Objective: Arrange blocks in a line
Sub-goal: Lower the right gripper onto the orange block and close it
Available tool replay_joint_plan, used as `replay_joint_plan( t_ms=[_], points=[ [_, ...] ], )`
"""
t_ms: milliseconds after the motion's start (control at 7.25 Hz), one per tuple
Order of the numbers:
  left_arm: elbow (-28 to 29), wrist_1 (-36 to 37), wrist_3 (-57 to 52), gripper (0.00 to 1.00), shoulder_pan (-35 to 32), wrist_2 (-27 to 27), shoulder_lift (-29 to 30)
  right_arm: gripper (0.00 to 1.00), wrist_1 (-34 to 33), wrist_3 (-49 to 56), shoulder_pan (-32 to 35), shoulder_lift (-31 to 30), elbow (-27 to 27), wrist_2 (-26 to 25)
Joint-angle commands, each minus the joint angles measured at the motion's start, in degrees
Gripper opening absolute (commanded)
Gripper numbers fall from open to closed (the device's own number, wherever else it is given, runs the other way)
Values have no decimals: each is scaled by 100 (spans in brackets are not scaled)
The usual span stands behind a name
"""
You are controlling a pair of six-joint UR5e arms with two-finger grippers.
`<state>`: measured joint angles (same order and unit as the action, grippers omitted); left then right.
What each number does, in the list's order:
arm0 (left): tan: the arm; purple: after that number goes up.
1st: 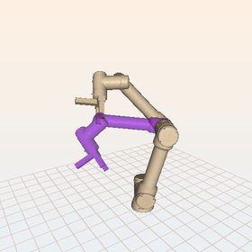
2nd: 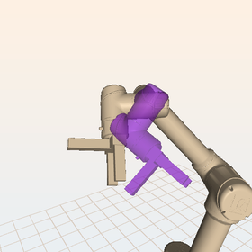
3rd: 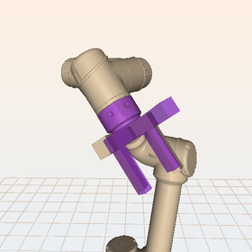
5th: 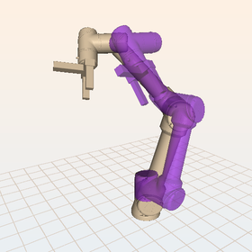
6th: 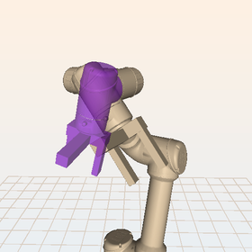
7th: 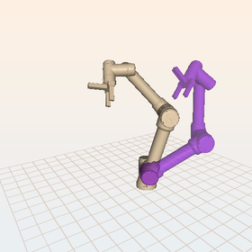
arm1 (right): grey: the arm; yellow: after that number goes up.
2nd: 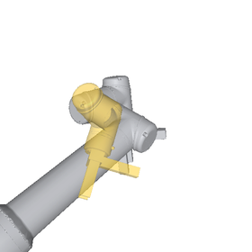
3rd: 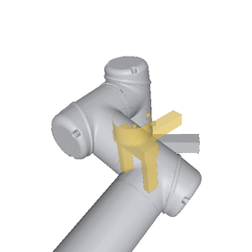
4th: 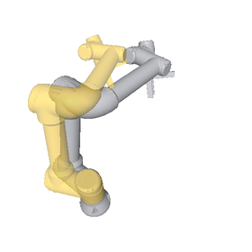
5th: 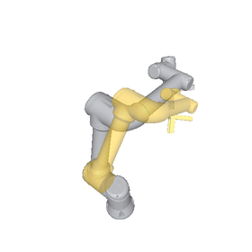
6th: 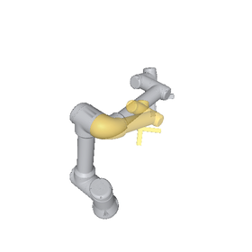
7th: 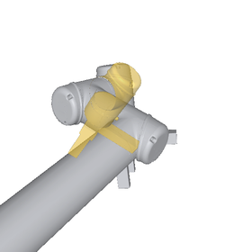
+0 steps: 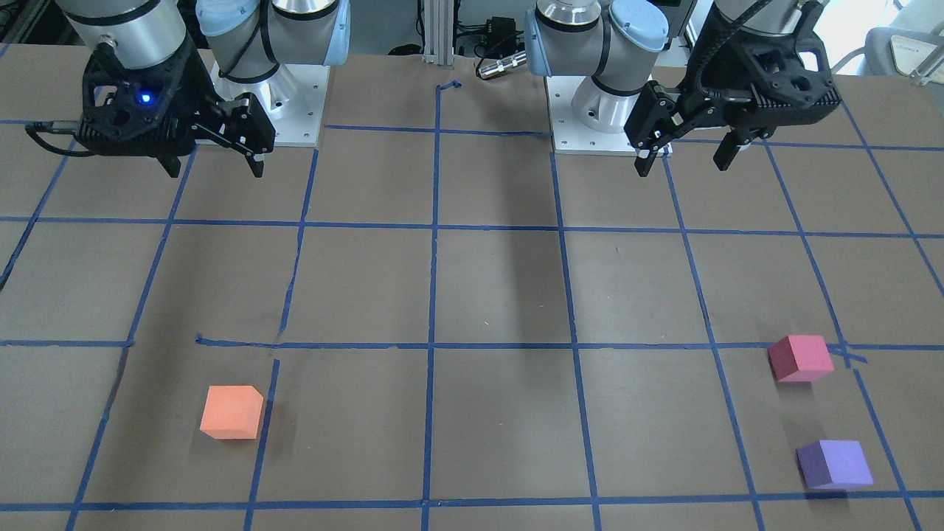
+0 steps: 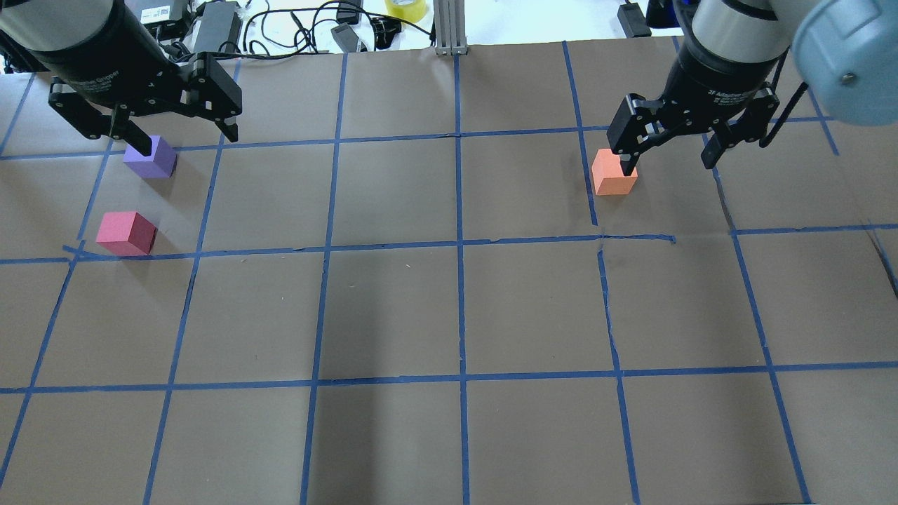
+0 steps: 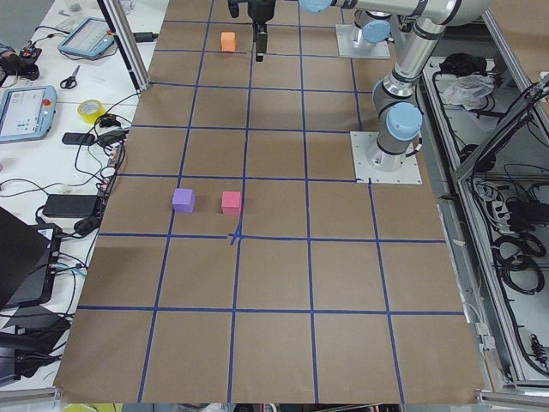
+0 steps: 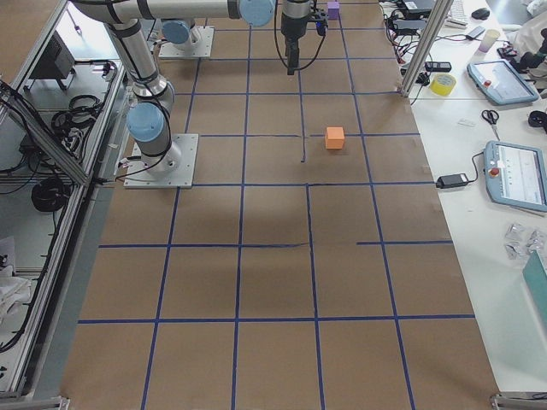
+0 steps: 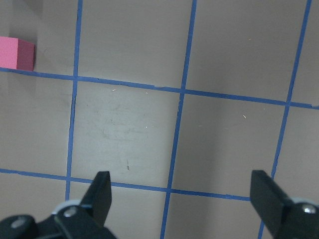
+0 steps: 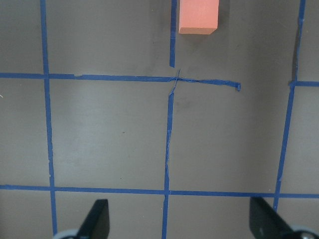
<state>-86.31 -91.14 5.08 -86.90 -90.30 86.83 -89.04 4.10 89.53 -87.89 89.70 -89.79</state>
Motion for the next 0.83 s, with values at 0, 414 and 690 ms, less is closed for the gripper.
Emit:
replay_joint_plan(
  t_ms=[0,414,690],
  points=[
    [0,0,-7,100,6,13,1,100,-1101,-57,-15,805,48,-12],
    [0,9,2,100,-3,13,1,100,-2482,-32,-58,1773,48,-30],
    [0,9,-7,100,-3,13,1,100,-2915,-50,-321,2292,56,-30]
  ],
)
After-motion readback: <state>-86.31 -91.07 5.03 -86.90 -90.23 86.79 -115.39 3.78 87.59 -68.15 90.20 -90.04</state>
